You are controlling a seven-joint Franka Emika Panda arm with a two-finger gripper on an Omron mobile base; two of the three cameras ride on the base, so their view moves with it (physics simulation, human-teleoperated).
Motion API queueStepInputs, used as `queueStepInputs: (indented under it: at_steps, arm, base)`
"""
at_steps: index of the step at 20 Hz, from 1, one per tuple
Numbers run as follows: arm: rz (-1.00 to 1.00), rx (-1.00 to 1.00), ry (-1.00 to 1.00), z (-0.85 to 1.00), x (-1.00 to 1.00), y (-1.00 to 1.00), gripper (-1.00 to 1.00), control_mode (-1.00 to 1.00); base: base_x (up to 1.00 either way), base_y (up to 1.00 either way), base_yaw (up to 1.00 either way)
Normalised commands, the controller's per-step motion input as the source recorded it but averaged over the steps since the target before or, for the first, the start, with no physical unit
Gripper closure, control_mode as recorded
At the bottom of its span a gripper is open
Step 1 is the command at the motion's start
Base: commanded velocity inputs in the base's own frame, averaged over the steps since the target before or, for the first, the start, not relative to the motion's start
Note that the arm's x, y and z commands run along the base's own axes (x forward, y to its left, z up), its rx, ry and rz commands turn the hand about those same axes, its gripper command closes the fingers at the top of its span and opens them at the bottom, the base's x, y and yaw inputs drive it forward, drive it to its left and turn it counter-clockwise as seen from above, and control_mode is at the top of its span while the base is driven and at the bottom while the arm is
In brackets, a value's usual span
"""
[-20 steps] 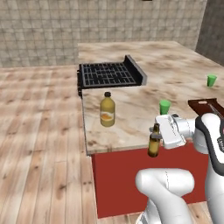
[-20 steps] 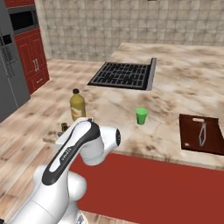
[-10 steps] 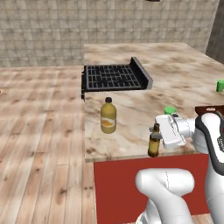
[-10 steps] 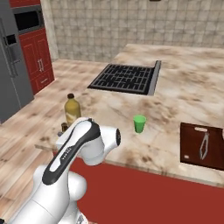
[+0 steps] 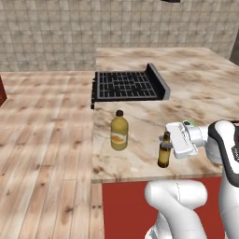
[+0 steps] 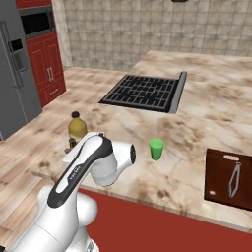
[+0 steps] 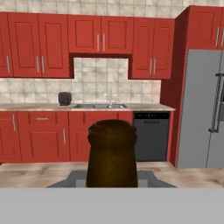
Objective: Place the drinks on the dining counter in a tight cluster.
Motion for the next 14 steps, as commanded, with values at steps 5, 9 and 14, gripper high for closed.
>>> queueStepInputs:
  at_steps: [5,9,14]
  arm:
    - [0.00,0.00,0.00,0.00,0.00,0.00,1.00,1.00]
    - [0.00,0.00,0.00,0.00,0.00,0.00,1.00,1.00]
    - [0.00,0.00,0.00,0.00,0.00,0.00,1.00,1.00]
  base:
    - [0.16,-0.22,0.03]
    - [0.00,-0.01,0.00]
    - [0.00,0.00,0.00]
